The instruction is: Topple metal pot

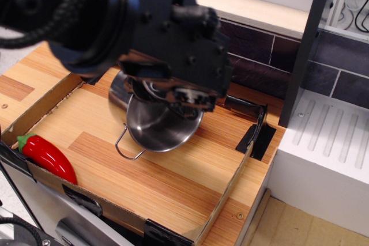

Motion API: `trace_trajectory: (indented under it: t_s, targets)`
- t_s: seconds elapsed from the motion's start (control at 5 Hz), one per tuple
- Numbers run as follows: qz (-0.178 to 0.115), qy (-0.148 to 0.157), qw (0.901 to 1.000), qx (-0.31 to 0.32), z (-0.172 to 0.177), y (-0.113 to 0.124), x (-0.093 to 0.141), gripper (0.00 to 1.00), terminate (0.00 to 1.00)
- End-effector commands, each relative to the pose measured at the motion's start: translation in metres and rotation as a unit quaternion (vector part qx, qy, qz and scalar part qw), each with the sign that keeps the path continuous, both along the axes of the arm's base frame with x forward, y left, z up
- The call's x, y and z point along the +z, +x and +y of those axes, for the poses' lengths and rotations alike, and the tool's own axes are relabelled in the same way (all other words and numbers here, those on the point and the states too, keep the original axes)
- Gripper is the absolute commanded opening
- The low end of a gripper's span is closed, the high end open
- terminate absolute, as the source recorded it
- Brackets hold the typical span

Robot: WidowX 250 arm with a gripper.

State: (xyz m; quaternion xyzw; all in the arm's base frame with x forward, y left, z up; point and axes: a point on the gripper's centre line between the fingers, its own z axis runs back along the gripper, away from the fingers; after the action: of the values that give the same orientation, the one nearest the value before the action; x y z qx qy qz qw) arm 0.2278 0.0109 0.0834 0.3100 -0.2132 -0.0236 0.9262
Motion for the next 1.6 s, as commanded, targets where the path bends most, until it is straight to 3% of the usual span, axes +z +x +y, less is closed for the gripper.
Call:
trace_trajectory:
  t_s: [0.0, 0.2, 0.6, 0.8, 1.0, 1.2, 1.4]
  targets:
    - [0.047, -0.028, 0.9985, 0.009, -0.017, -0.015, -0.005, 1.0, 0.0]
    - [0.043, -0.074, 0.9963, 0.007, -0.022, -0.022, -0.001, 1.0, 0.0]
    - [0.106, -0.133, 0.9853, 0.006, -0.021, -0.025, 0.017, 1.0, 0.0]
    - [0.14, -0.181, 0.9734, -0.01, -0.017, -0.024, 0.033, 1.0, 0.0]
    - [0.151, -0.227, 0.9619, -0.014, -0.009, -0.015, 0.059, 1.0, 0.0]
    - [0.15, -0.3, 0.9418, -0.018, -0.002, -0.008, 0.087, 1.0, 0.0]
    - [0.143, -0.334, 0.9313, -0.018, 0.004, -0.006, 0.104, 1.0, 0.0]
